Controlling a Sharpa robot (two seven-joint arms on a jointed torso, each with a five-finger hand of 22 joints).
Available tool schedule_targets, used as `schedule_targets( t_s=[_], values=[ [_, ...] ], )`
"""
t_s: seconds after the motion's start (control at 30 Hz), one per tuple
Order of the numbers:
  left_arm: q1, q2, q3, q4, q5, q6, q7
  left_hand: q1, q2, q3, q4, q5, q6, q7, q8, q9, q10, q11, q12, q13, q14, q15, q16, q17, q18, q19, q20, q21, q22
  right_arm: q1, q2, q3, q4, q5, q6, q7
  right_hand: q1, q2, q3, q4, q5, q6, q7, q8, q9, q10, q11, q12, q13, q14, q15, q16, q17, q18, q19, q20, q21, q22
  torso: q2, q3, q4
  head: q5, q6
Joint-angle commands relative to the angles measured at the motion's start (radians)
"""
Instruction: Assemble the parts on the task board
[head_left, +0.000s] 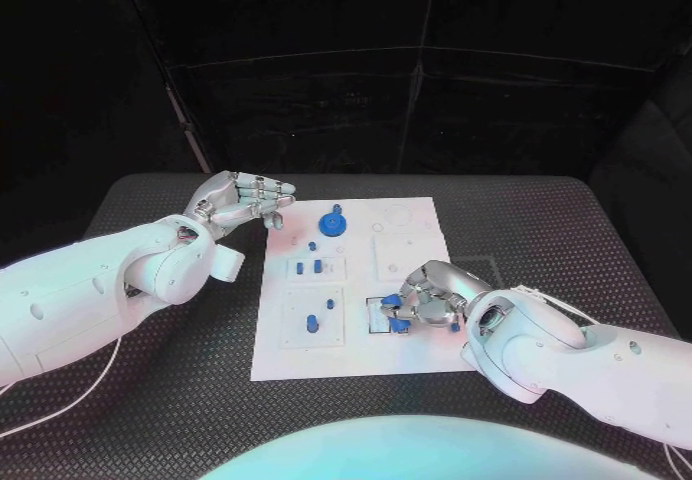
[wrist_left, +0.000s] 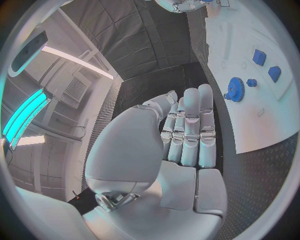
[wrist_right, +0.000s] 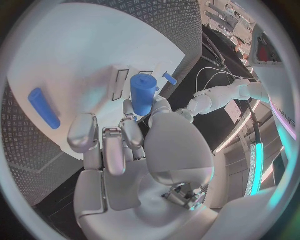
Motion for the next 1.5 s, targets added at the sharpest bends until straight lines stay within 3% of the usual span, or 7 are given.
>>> schedule_targets(
  t_s=[0.03,0.4,0.67,0.83,1.07,1.2,1.5],
  values=[
    [0.001,0.0,0.001,0.004,0.004,0.011,0.003,-0.009,-0.001,-0.001,-0.003,-0.001,-0.003,0.004,-0.002,0.0,-0.006,-0.002,0.003,-0.002,-0.008,0.0,-0.003,-0.001,0.013,-0.008,0.002,-0.003,-0.001,0.002,0.017,0.001,-0.015,0.011,0.014,-0.004,-0.028,0.01,-0.015,-0.001,-0.039,0.001,-0.005,0.007,0.021,0.005,-0.001,-0.006,0.001,0.078,-0.005,0.003,0.131,-0.014,0.001,-0.004,0.003,0.001,0.0,-0.0002,-0.0005,0.003,-0.002],
    [0.001,0.002,0.001,0.005,0.004,0.013,0.002,-0.009,-0.001,-0.001,-0.003,-0.001,-0.003,0.004,-0.002,0.0,-0.006,-0.002,0.003,-0.002,-0.008,0.0,-0.003,-0.001,0.013,-0.008,0.002,-0.003,-0.001,0.002,0.058,0.001,-0.057,-0.039,0.05,-0.01,-0.086,-0.002,-0.073,-0.001,-0.247,-0.01,-0.004,0.016,0.031,-0.014,0.002,-0.047,-0.027,0.074,-0.003,-0.008,0.11,-0.008,-0.016,-0.002,-0.015,-0.027,0.0,0.0008,-0.0026,0.009,-0.004],
    [0.001,0.003,0.001,0.004,0.004,0.014,0.001,-0.01,-0.001,-0.002,-0.002,-0.001,-0.003,0.004,-0.002,-0.001,-0.007,-0.002,0.004,-0.002,-0.009,0.001,-0.004,-0.002,0.013,-0.008,0.003,-0.005,-0.002,0.002,0.067,0.001,-0.061,-0.054,0.048,-0.009,-0.187,-0.08,-0.044,0.004,-0.45,-0.023,-0.001,0.025,0.04,-0.026,0.005,-0.073,-0.039,0.071,-0.001,-0.015,0.099,-0.005,-0.026,0.001,-0.028,-0.045,-0.002,0.0011,-0.0021,0.011,-0.004],
    [0.001,0.003,0.001,0.004,0.004,0.015,0.0,-0.01,-0.001,-0.002,-0.002,-0.001,-0.003,0.004,-0.002,-0.001,-0.007,-0.002,0.004,-0.002,-0.009,0.001,-0.004,-0.002,0.013,-0.008,0.003,-0.005,-0.002,0.002,0.067,0.001,-0.061,-0.06,0.034,-0.009,-0.26,-0.133,-0.031,0.006,-0.455,-0.026,-0.002,0.028,0.043,-0.029,0.004,-0.08,-0.042,0.071,-0.002,-0.017,0.099,-0.005,-0.026,-0.001,-0.032,-0.048,-0.001,0.0013,-0.003,0.011,-0.002],
    [0.001,0.003,0.001,0.003,0.004,0.016,0.0,-0.01,-0.001,-0.002,-0.002,-0.001,-0.003,0.004,-0.002,-0.001,-0.007,-0.002,0.004,-0.002,-0.009,0.001,-0.004,-0.002,0.013,-0.008,0.003,-0.005,-0.002,0.002,0.061,0.001,-0.049,-0.069,0.017,-0.008,-0.281,-0.138,-0.021,0.005,-0.454,-0.027,-0.002,0.03,0.045,-0.027,0.003,-0.08,-0.039,0.071,-0.002,-0.017,0.098,-0.005,-0.025,-0.001,-0.032,-0.047,-0.001,0.002,-0.004,0.011,0.0],
    [0.001,0.002,0.001,0.003,0.004,0.016,0.0,-0.01,-0.001,-0.002,-0.002,-0.001,-0.003,0.004,-0.002,-0.001,-0.007,-0.002,0.004,-0.002,-0.009,0.001,-0.004,-0.002,0.013,-0.008,0.003,-0.005,-0.002,0.002,0.057,0.001,-0.038,-0.076,0.023,-0.003,-0.135,-0.093,0.026,-0.003,-0.394,-0.022,-0.005,0.041,0.051,-0.015,0.001,-0.069,-0.02,0.073,-0.003,-0.015,0.105,-0.006,-0.02,-0.002,-0.029,-0.039,0.0,0.0019,-0.003,0.01,0.001],
    [0.001,0.002,0.001,0.002,0.004,0.017,-0.003,-0.01,-0.001,-0.002,-0.002,-0.001,-0.003,0.004,-0.002,-0.001,-0.007,-0.002,0.004,-0.002,-0.009,0.001,-0.004,-0.002,0.013,-0.008,0.003,-0.005,-0.002,0.002,0.049,0.001,-0.028,-0.122,0.053,0.0,0.051,-0.083,0.032,-0.066,-0.393,-0.01,-0.011,0.065,0.063,0.006,-0.005,-0.042,0.017,0.078,-0.008,-0.003,0.131,-0.01,-0.009,-0.006,-0.019,-0.019,-0.001,0.0011,-0.0031,0.01,-0.001]
  ],
)
